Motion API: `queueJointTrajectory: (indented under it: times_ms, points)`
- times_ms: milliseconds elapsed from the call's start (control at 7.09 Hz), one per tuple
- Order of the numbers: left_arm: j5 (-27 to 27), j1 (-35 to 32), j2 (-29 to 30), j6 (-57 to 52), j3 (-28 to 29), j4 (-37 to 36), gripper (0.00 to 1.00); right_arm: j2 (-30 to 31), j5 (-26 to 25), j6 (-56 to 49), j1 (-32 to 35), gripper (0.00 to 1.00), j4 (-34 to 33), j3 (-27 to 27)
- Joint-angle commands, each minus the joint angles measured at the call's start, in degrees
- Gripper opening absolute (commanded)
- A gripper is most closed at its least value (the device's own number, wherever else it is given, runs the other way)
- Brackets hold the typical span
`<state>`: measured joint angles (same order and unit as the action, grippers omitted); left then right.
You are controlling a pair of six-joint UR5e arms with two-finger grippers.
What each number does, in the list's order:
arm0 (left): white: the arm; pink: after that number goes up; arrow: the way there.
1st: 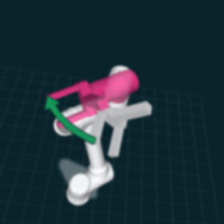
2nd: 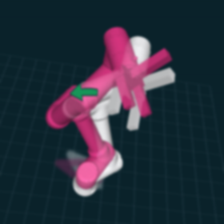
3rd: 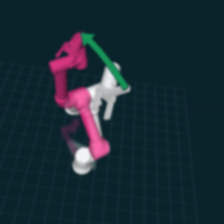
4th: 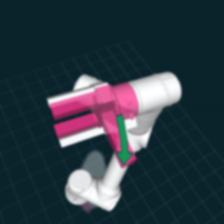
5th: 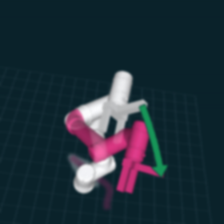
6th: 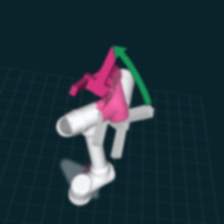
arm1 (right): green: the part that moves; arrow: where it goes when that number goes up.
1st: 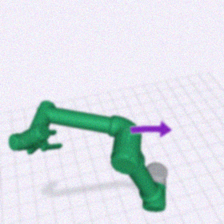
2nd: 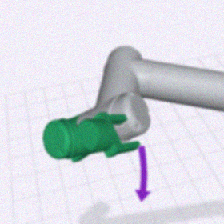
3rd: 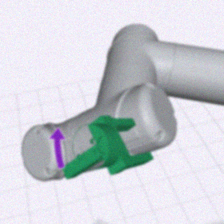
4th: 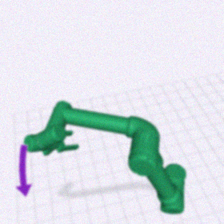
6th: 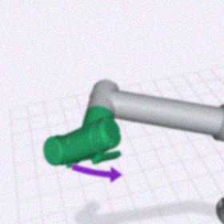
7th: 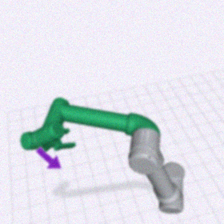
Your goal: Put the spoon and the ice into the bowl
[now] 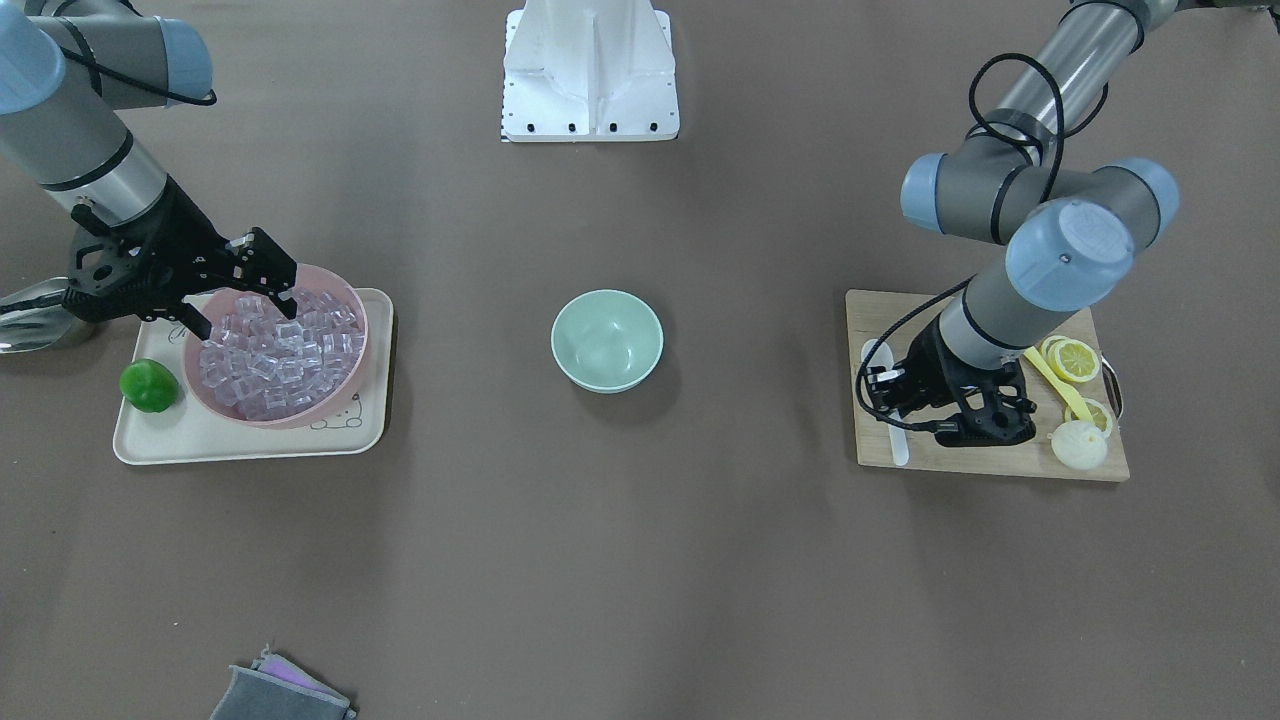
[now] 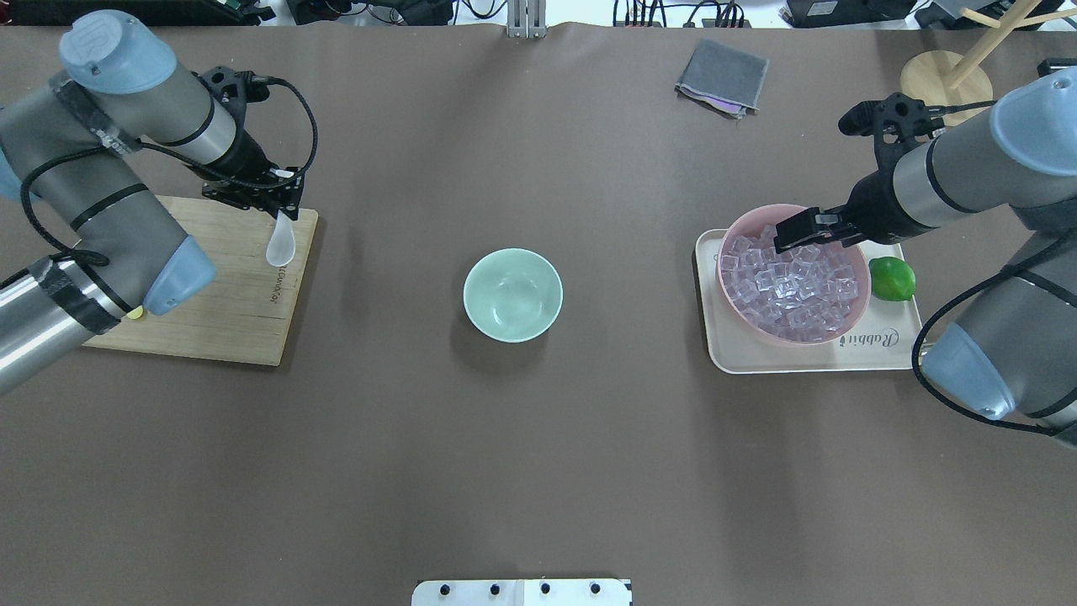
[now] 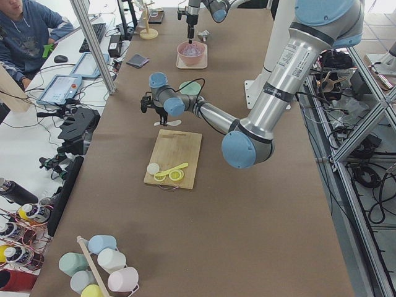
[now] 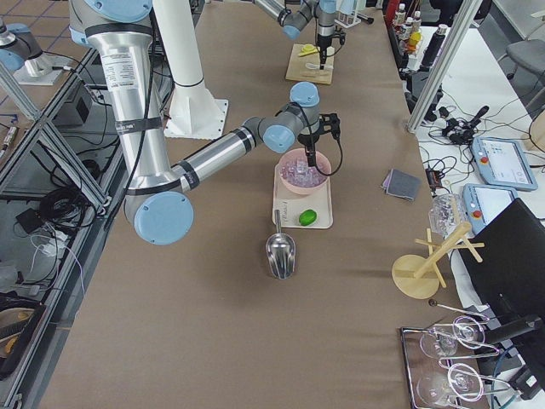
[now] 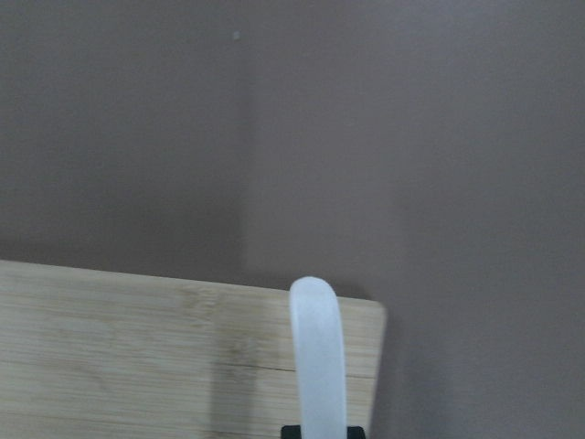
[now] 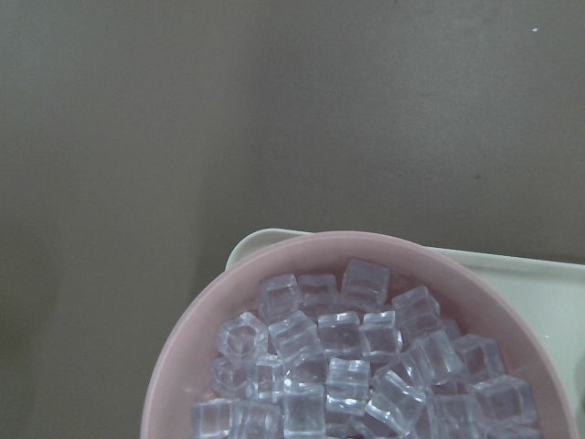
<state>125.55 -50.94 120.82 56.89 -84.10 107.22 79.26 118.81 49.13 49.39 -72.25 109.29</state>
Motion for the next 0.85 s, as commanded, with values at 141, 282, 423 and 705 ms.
queueJointTrajectory:
  times_ms: [141, 282, 423, 705]
  points:
    - [-0.6, 6.9, 9.6, 14.4, 0.2, -0.7, 0.0, 0.5, -4.2, -0.1, -4.3, 0.87, -0.4, -0.2]
    - [-3.3, 9.0, 11.7, 17.4, 0.3, -0.7, 0.0, 0.9, -4.7, -0.1, -4.5, 0.84, -0.5, -0.3]
    - [-5.2, 11.7, 13.6, 20.9, 0.3, -0.6, 0.0, 0.7, -4.9, -0.4, -4.7, 0.82, -0.5, -1.7]
    - [-8.0, 13.9, 16.8, 22.6, 2.7, 0.1, 0.0, 0.8, -4.8, -0.2, -5.1, 0.78, -0.4, -2.2]
